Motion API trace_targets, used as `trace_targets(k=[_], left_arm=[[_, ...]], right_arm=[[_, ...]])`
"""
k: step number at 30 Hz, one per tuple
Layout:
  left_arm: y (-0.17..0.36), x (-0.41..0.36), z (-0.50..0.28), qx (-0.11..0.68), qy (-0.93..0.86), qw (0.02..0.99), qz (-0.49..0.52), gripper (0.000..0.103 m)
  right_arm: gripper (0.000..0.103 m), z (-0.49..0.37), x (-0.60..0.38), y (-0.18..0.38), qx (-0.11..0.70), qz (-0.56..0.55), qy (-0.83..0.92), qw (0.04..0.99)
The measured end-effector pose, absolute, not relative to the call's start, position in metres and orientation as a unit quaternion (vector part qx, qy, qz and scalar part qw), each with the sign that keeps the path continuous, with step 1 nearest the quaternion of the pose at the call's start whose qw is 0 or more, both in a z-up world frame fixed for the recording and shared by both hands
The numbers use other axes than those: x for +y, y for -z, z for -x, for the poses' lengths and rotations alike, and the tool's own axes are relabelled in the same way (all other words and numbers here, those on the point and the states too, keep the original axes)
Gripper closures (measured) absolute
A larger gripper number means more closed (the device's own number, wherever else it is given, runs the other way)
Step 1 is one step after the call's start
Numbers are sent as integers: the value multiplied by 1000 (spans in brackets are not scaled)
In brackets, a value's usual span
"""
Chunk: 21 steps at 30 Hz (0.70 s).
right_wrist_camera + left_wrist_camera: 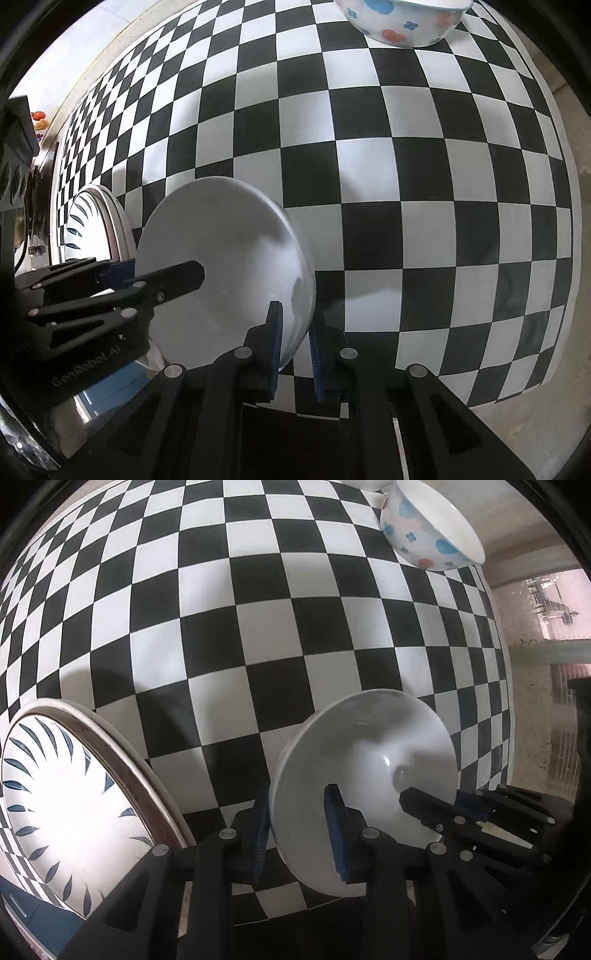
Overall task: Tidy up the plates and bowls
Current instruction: 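Carry the bowl beside the plate stack, set it down, open both grippers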
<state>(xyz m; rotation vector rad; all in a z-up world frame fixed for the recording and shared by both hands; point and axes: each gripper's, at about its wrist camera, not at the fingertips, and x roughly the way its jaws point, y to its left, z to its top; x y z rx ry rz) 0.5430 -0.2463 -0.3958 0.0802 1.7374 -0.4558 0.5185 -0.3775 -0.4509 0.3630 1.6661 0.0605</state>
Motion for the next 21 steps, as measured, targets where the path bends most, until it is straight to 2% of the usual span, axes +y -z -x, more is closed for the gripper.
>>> trace_targets(k=[12,21], left_arm=[[398,-240,-542,764,194,615,-19,76],[336,-224,-547,720,176,671,-24,76]], right_arm=[[87,-527,-378,457,740,-170,-26,650],[87,-520,-416,426,724,-225,-30,651]])
